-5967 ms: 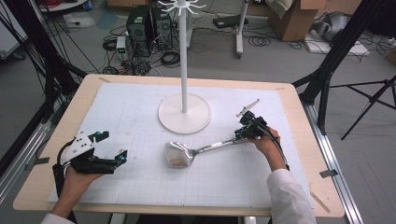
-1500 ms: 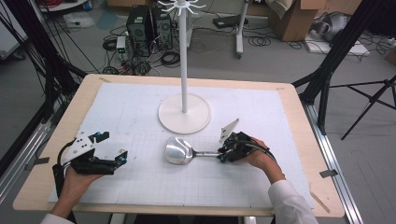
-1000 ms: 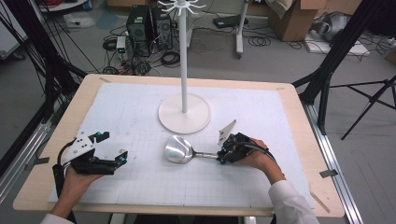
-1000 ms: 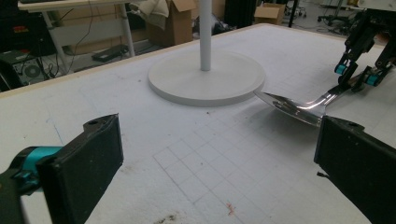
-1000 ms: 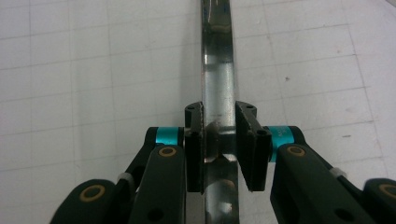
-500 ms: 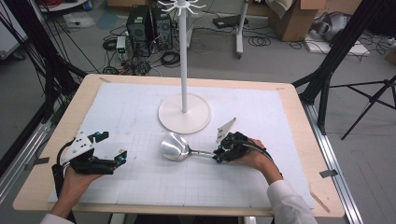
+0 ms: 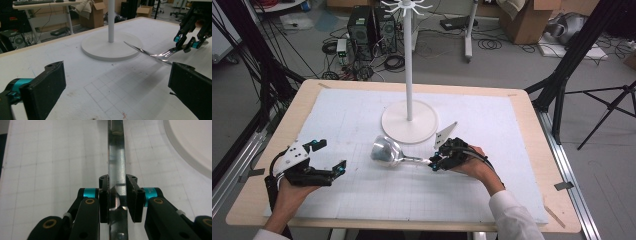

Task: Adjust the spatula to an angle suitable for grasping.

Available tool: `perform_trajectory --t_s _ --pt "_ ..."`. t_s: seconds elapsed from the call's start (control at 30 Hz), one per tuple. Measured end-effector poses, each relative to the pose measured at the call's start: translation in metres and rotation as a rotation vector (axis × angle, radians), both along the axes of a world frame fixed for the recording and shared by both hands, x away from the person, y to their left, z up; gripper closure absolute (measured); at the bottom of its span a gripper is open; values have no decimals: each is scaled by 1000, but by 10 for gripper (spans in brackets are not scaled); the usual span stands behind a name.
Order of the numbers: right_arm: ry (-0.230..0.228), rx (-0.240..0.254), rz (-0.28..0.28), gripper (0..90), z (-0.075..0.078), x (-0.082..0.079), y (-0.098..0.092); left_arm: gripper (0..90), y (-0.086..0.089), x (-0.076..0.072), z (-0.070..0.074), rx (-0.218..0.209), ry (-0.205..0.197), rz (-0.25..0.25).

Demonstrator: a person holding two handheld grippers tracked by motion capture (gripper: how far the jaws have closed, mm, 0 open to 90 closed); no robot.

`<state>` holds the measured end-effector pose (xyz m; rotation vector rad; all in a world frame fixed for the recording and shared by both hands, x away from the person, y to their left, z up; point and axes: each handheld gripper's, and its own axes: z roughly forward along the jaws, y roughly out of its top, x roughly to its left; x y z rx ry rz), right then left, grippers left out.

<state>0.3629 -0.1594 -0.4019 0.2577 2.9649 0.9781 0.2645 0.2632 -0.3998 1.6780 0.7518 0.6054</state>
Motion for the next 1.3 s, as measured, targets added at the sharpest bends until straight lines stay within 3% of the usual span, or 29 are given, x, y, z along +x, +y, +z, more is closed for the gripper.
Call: perform_trajectory --t_s 0.37,0.6,1.03,1.3 --pt "11 28 0 748 0 4 30 18 4 -2 6 -11 -17 1" --pt "30 80 -14 748 -2 7 49 18 5 -2 5 -13 -13 3" --pt "43 48 22 747 -8 4 79 18 6 -2 6 -15 -13 7" --pt "26 27 69 742 -13 0 94 18 6 -3 7 -13 -17 6"
